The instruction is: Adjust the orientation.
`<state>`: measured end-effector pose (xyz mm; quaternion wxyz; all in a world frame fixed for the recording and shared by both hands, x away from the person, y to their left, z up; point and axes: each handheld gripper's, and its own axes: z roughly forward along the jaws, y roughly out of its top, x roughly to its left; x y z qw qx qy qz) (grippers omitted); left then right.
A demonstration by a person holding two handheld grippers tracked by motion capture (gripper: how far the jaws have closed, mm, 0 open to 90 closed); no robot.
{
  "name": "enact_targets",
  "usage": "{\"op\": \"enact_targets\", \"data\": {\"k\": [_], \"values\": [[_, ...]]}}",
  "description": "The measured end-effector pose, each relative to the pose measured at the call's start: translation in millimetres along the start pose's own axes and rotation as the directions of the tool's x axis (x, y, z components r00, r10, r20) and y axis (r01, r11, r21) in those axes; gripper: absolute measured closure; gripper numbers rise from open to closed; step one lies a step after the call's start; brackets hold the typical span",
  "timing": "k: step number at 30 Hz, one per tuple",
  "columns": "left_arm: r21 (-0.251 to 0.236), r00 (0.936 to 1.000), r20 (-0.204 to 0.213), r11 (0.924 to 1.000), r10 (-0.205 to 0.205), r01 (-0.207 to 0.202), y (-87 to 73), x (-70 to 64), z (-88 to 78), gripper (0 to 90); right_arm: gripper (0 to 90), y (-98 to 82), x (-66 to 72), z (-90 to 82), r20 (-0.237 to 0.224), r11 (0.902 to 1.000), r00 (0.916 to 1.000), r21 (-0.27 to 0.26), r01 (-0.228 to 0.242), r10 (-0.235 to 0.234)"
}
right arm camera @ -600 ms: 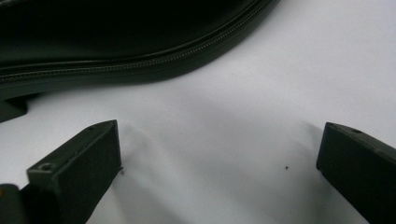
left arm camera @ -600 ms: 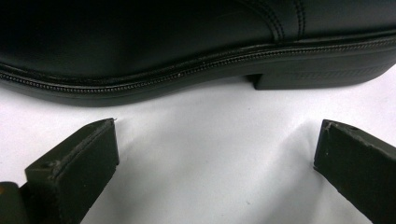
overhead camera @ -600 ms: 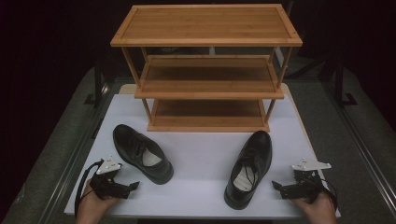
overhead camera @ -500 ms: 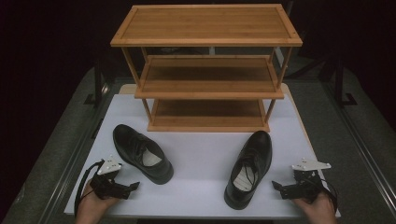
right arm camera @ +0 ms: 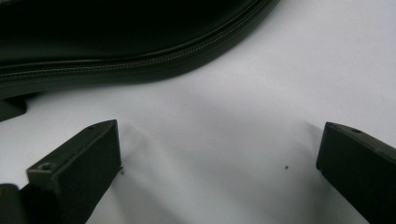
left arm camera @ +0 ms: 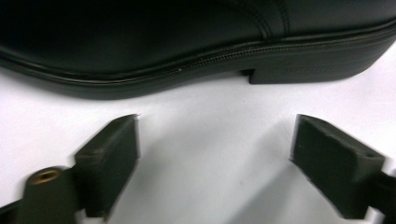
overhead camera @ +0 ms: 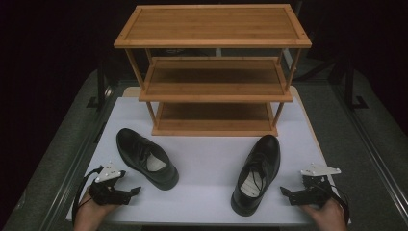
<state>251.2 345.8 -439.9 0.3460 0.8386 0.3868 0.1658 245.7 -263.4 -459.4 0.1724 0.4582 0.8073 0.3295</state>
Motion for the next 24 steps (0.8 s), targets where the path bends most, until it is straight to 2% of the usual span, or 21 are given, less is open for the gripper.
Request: {"op": "enact_targets", "data": {"k": [1, 6, 10, 13, 14, 17, 23, 24], "values": [[-0.013, 0.9998, 0.012, 0.9998, -0.015, 0.015, -1.0, 2.8, -5.8, 19.8, 0.0, -0.1, 0.1, 0.0, 0.001, 1.0, 1.0, -0.001, 0.0, 0.0], [-0.038, 0.9998, 0.011, 0.9991, -0.018, 0.019, 0.7, 10.5, -20.7, 46.3, 0.0, -0.2, 0.2, 0.0, 0.001, 1.0, 1.0, -0.002, 0.001, -0.001], [-0.034, 0.9997, 0.006, 0.9991, -0.025, 0.025, 4.2, 17.4, -26.0, 64.4, 0.0, -0.3, 0.1, 0.0, 0.001, 1.0, 1.0, -0.003, 0.001, -0.001], [-0.029, 0.9992, 0.007, 0.9988, -0.04, 0.04, 5.8, 21.2, -27.1, 77.2, 0.0, -0.4, 0.1, -0.1, 0.001, 1.0, 1.0, -0.003, 0.001, -0.001], [-0.014, 0.9985, 0.002, 0.9984, -0.054, 0.054, 8.0, 25.8, -26.8, 81.2, 0.0, -0.4, 0.1, -0.1, 0.001, 1.0, 1.0, -0.003, 0.001, -0.001], [-0.005, 0.997, -0.004, 0.997, -0.077, 0.077, 12.5, 33.2, -26.5, 89.8, 0.0, -0.5, 0.2, -0.1, 0.001, 1.0, 1.0, -0.004, 0.0, 0.0], [0.013, 0.9964, -0.04, 0.9971, -0.074, 0.075, 26.2, 45.7, -25.8, 90.0, 0.0, -0.5, 0.0, 0.0, 0.0, 1.0, 1.0, -0.005, 0.001, -0.001], [0.007, 0.9957, -0.049, 0.9968, -0.079, 0.079, 32.2, 51.9, -24.8, 90.0, 0.0, -0.5, 0.0, 0.0, 0.0, 1.0, 1.0, -0.006, 0.001, -0.001]]}}
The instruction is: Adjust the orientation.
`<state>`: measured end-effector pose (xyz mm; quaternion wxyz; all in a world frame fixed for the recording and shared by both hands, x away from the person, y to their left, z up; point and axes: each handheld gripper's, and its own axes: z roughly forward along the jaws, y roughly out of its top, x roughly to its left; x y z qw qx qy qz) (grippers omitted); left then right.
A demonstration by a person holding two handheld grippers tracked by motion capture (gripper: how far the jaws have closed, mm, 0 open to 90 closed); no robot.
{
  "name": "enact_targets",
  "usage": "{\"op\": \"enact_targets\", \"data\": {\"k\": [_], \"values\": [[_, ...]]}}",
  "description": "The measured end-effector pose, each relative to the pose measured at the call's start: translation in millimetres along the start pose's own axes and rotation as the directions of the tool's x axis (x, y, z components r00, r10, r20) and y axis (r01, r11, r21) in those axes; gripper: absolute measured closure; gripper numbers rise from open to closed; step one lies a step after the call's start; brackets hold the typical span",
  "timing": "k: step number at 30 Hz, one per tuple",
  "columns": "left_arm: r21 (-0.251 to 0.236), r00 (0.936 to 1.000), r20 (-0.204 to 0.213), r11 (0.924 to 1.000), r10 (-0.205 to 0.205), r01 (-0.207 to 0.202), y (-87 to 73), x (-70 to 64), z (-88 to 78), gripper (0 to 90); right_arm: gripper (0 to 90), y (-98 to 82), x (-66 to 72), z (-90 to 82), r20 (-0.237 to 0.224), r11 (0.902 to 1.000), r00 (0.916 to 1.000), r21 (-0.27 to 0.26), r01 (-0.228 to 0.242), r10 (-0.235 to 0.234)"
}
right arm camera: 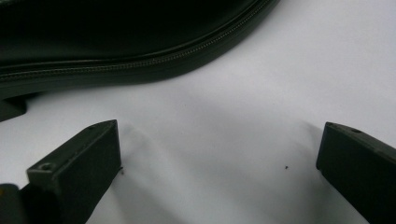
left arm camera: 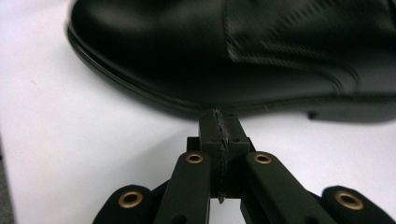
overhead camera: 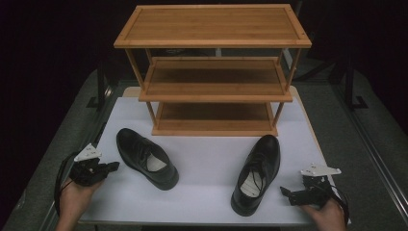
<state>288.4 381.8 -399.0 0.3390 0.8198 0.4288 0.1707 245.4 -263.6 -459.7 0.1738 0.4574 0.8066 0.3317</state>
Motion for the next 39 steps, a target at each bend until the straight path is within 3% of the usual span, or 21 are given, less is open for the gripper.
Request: {"op": "enact_targets", "data": {"k": [13, 22, 26, 30, 39], "values": [[-0.036, 0.9983, -0.052, 0.9991, -0.026, 0.024, 35.6, 44.5, 10.7, 90.0, 0.0, -0.1, -0.2, 0.1, -0.001, 1.0, 1.0, -0.002, 0.0, 0.0], [-0.021, 0.9951, -0.097, 0.9996, -0.019, 0.017, 62.2, 76.4, 33.5, 90.0, 0.0, -0.1, -0.2, 0.0, -0.001, 1.0, 1.0, -0.001, 0.0, 0.0], [-0.004, 0.9926, -0.118, 0.9996, -0.029, 0.029, 66.3, 89.3, 45.7, 90.0, 0.0, -0.1, -0.2, 0.0, -0.001, 1.0, 1.0, -0.002, -0.001, 0.001], [-0.004, 0.9922, -0.113, 0.9986, -0.053, 0.053, 66.9, 98.9, 58.1, 90.0, 0.0, -0.1, -0.2, 0.0, -0.001, 1.0, 1.0, -0.002, -0.002, 0.002], [0.035, 0.9895, -0.111, 0.9946, -0.093, 0.097, 57.8, 110.5, 80.3, 90.0, 0.0, -0.1, -0.3, 0.0, -0.001, 1.0, 1.0, -0.001, -0.002, 0.002]]}}
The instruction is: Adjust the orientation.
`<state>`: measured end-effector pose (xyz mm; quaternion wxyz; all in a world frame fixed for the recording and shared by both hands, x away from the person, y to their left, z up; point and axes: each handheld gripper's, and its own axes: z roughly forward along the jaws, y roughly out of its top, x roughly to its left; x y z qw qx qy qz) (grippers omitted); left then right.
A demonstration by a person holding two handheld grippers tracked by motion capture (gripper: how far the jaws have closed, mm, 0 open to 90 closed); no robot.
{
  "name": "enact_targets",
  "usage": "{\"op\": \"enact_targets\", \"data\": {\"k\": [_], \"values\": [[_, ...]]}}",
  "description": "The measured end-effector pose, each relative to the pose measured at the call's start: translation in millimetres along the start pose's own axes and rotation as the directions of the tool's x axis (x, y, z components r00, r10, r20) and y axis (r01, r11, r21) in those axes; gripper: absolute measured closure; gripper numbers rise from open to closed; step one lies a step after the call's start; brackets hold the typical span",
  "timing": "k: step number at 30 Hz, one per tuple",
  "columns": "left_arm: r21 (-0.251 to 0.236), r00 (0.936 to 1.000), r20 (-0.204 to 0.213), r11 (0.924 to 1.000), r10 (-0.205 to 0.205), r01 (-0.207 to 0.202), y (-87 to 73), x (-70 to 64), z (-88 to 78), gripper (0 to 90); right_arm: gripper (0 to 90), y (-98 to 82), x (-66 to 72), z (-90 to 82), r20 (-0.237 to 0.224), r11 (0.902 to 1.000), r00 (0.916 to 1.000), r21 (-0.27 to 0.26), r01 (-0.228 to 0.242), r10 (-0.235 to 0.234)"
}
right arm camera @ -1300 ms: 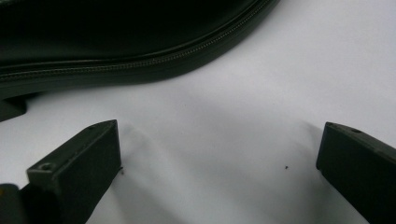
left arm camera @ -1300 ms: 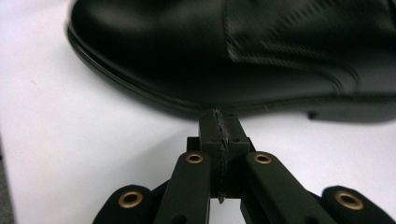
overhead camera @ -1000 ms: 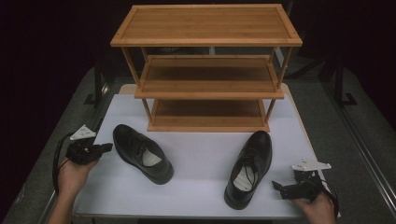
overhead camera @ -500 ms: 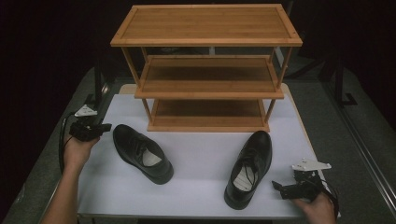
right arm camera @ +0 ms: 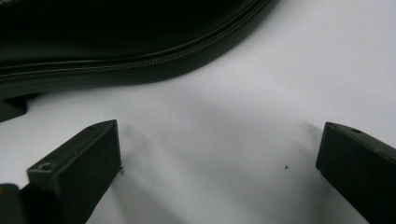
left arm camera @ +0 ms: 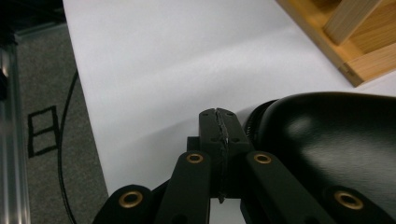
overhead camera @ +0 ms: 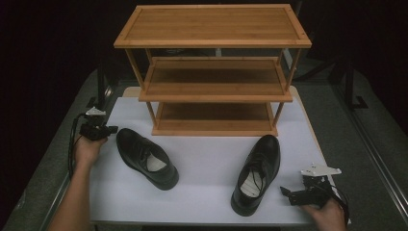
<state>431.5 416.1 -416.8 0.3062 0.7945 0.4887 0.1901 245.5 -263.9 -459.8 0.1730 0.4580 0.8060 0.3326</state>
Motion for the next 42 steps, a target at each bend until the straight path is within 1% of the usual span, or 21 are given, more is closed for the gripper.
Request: {"op": "enact_targets", "data": {"k": [1, 3, 7, 10, 11, 15, 21, 22, 25, 26, 27, 28, 29, 30, 31, 32, 33, 34, 35, 38, 42], "values": [[0.006, 1.0, 0.002, 1.0, 0.0, 0.0, -0.8, 0.1, 1.0, 90.0, 0.0, -0.1, 0.0, 0.0, 0.0, 1.0, 1.0, -0.001, 0.0, 0.0], [0.01, 0.9997, 0.023, 0.9999, -0.001, 0.001, -1.6, -1.5, 2.6, 90.0, 0.0, -0.1, 0.0, 0.0, 0.0, 1.0, 1.0, 0.0, 0.0, 0.0], [0.019, 0.9999, -0.002, 0.9998, 0.011, -0.011, -0.5, -6.0, 1.9, 90.0, 0.0, -0.1, 0.0, -0.1, 0.0, 1.0, 1.0, 0.0, -0.001, 0.001], [0.015, 1.0, 0.001, 0.9998, 0.01, -0.01, -0.9, -8.4, 2.0, 90.0, 0.0, -0.1, -0.1, -0.1, 0.0, 1.0, 1.0, 0.0, -0.001, 0.001], [0.006, 0.9998, 0.021, 1.0, 0.005, -0.005, -2.0, -12.2, 2.6, 90.0, 0.0, 0.0, -0.1, 0.0, 0.0, 1.0, 1.0, 0.0, -0.001, 0.001], [-0.008, 0.9987, 0.051, 0.9999, 0.007, -0.007, -3.0, -24.7, 3.2, 90.0, 0.0, 0.0, -0.1, 0.0, 0.0, 1.0, 1.0, 0.0, -0.001, 0.001], [-0.016, 0.9956, 0.09, 0.9996, 0.026, -0.025, -3.6, -47.4, 4.5, 90.0, 0.0, -0.1, 0.0, -0.1, 0.0, 1.0, 1.0, 0.0, -0.001, 0.001], [-0.016, 0.9956, 0.09, 0.9996, 0.026, -0.025, -3.6, -47.4, 4.5, 90.0, 0.0, -0.1, 0.0, -0.1, 0.0, 1.0, 1.0, 0.0, -0.001, 0.001], [-0.026, 0.9927, 0.116, 0.9993, 0.031, -0.028, -5.4, -61.9, 4.8, 90.0, 0.0, -0.1, 0.0, -0.1, -0.001, 1.0, 1.0, 0.0, -0.001, 0.001], [-0.026, 0.9927, 0.116, 0.9993, 0.031, -0.028, -5.4, -61.9, 4.8, 90.0, 0.0, -0.1, 0.0, -0.1, -0.001, 1.0, 1.0, 0.0, -0.001, 0.001], [-0.029, 0.9921, 0.121, 0.9992, 0.032, -0.028, -5.8, -65.7, 4.6, 90.0, 0.0, -0.1, 0.0, -0.1, -0.001, 1.0, 1.0, 0.0, -0.001, 0.001], [-0.032, 0.9907, 0.131, 0.9989, 0.038, -0.035, -6.6, -72.9, 4.7, 90.0, 0.0, -0.1, 0.0, -0.1, -0.001, 1.0, 1.0, 0.0, -0.001, 0.001], [-0.032, 0.9907, 0.131, 0.9989, 0.038, -0.035, -6.6, -72.9, 4.7, 90.0, 0.0, -0.1, 0.0, -0.1, -0.001, 1.0, 1.0, 0.0, -0.001, 0.001], [-0.033, 0.9895, 0.137, 0.9986, 0.046, -0.041, -7.1, -76.3, 4.5, 90.0, 0.0, -0.1, 0.0, -0.1, -0.001, 1.0, 1.0, 0.0, -0.001, 0.001], [-0.034, 0.9878, 0.146, 0.9982, 0.054, -0.05, -7.9, -83.4, 4.3, 90.0, 0.0, -0.1, 0.0, -0.1, -0.001, 1.0, 1.0, 0.0, -0.001, 0.001], [-0.034, 0.9878, 0.146, 0.9982, 0.054, -0.05, -7.9, -83.4, 4.3, 90.0, 0.0, -0.1, 0.0, -0.1, -0.001, 1.0, 1.0, 0.0, -0.001, 0.001], [-0.032, 0.9863, 0.149, 0.9972, 0.072, -0.068, -8.0, -88.3, 4.0, 90.0, 0.0, -0.1, 0.0, -0.1, -0.001, 1.0, 1.0, 0.0, -0.001, 0.001], [-0.032, 0.9863, 0.149, 0.9972, 0.072, -0.068, -8.0, -88.3, 4.0, 90.0, 0.0, -0.1, 0.0, -0.1, -0.001, 1.0, 1.0, 0.0, -0.001, 0.001], [-0.034, 0.9868, 0.14, 0.9964, 0.082, -0.078, -7.6, -90.3, 3.9, 90.0, 0.0, -0.1, 0.0, -0.1, -0.001, 1.0, 1.0, 0.0, -0.001, 0.001], [-0.039, 0.9866, 0.143, 0.9964, 0.08, -0.075, -8.3, -89.7, 3.8, 90.0, 0.0, 0.0, 0.1, -0.1, -0.002, 1.0, 1.0, -0.001, -0.002, 0.002], [-0.046, 0.987, 0.139, 0.9962, 0.08, -0.074, -10.4, -88.2, -0.8, 90.0, 0.0, -0.1, 0.1, -0.2, -0.002, 1.0, 1.0, -0.001, -0.003, 0.003]]}}
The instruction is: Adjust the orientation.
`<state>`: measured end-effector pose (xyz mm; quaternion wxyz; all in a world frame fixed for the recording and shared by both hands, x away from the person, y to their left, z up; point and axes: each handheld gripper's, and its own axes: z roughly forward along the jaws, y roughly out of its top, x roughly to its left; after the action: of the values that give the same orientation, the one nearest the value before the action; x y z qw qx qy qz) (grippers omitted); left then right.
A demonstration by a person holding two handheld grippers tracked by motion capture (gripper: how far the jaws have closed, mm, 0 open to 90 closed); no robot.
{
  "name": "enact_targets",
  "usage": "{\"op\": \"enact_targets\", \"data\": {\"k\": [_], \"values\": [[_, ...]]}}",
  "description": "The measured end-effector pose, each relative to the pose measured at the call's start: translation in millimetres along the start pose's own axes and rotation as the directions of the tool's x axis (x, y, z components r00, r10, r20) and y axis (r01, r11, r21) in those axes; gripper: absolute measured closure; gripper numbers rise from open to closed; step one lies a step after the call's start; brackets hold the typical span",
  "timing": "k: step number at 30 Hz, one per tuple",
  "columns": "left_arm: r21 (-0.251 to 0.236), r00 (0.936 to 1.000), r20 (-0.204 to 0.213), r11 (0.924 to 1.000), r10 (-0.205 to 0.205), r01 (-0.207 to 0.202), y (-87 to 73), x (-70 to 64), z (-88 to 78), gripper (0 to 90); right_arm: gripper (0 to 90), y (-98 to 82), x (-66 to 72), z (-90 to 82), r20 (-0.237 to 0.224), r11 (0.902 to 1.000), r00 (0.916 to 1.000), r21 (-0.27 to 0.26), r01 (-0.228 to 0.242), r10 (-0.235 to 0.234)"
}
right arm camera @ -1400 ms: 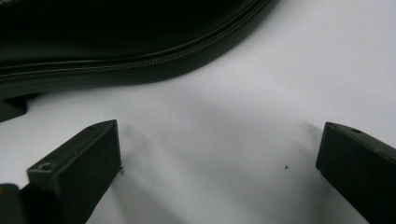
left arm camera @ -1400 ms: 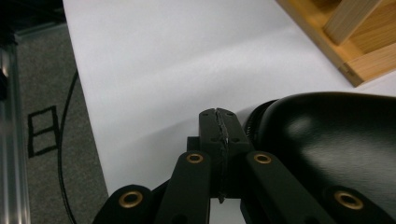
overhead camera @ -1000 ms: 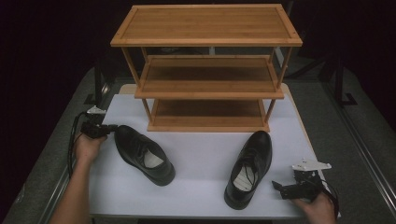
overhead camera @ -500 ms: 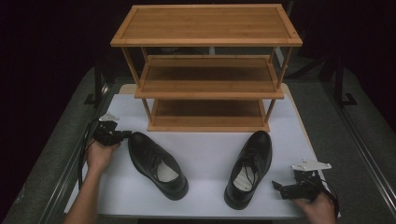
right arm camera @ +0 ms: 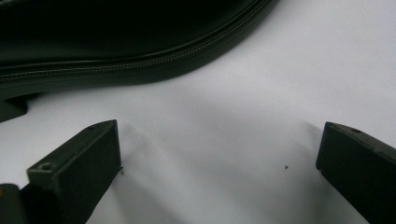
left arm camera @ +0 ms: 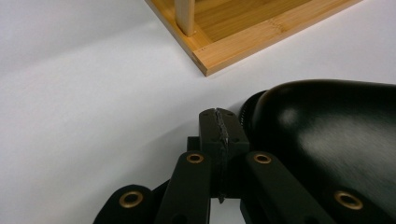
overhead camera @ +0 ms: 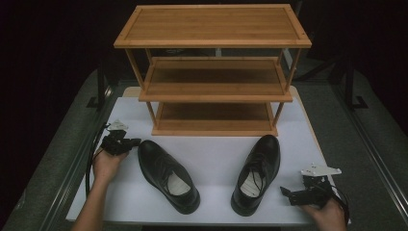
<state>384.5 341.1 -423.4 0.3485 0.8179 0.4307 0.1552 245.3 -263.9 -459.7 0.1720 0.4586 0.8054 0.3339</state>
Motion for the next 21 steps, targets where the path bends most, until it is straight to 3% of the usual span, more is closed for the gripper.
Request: {"op": "enact_targets", "data": {"k": [8, 11, 16, 20, 21], "values": [[-0.039, 0.9999, 0.001, 0.9991, -0.013, 0.013, -21.7, -5.2, -32.7, 90.0, 0.0, -0.1, 0.0, -0.1, -0.001, 1.0, 1.0, -0.002, -0.001, 0.001], [-0.035, 1.0, 0.009, 0.9994, 0.002, -0.002, -35.1, -17.4, -47.7, 90.0, 0.0, -0.1, 0.1, 0.0, 0.0, 1.0, 1.0, -0.002, 0.0, 0.0], [-0.043, 0.9994, 0.029, 0.9989, 0.017, -0.016, -47.4, -33.8, -59.3, 90.0, 0.0, 0.0, 0.4, -0.1, 0.002, 1.0, 1.0, 0.001, 0.001, -0.001], [-0.05, 0.9957, 0.081, 0.9979, 0.044, -0.041, -59.2, -60.0, -66.9, 90.0, 0.0, 0.0, 0.4, -0.1, 0.002, 1.0, 1.0, 0.002, 0.001, -0.001], [-0.05, 0.9957, 0.081, 0.9979, 0.044, -0.041, -59.2, -60.0, -66.9, 90.0, 0.0, 0.0, 0.4, -0.1, 0.002, 1.0, 1.0, 0.002, 0.001, -0.001]]}}
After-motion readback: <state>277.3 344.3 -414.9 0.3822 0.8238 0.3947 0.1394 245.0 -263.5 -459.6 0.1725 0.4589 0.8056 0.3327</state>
